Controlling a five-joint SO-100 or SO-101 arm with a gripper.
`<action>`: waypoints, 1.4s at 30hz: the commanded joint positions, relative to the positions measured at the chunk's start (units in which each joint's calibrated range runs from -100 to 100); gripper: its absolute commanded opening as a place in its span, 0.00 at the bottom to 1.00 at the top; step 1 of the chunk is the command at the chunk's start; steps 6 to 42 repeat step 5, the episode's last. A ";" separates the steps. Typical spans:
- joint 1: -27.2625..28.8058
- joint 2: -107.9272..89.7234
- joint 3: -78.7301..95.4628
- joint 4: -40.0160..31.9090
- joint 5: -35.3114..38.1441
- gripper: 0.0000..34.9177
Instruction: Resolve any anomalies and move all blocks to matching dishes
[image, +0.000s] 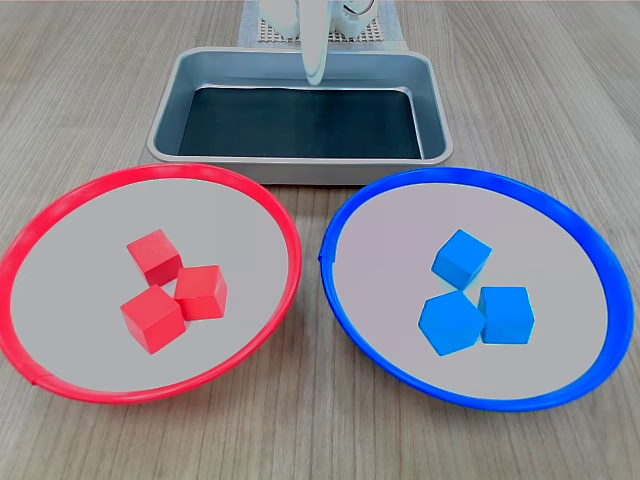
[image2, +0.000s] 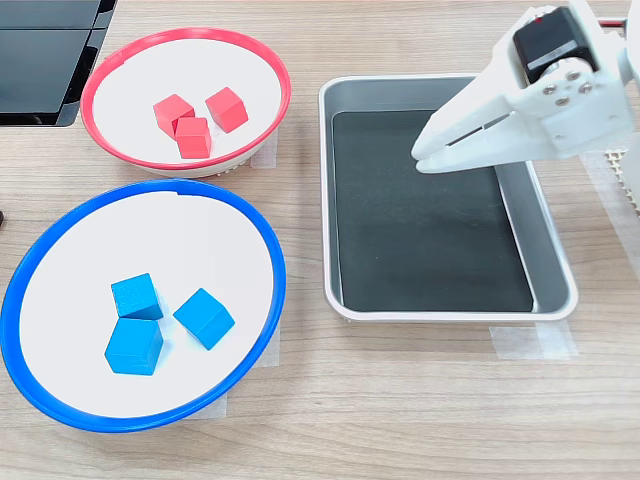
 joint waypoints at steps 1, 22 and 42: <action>0.43 -0.26 0.00 0.19 -0.20 0.01; 0.43 -0.26 0.00 0.19 -0.20 0.01; 0.43 -0.26 0.00 0.19 -0.20 0.01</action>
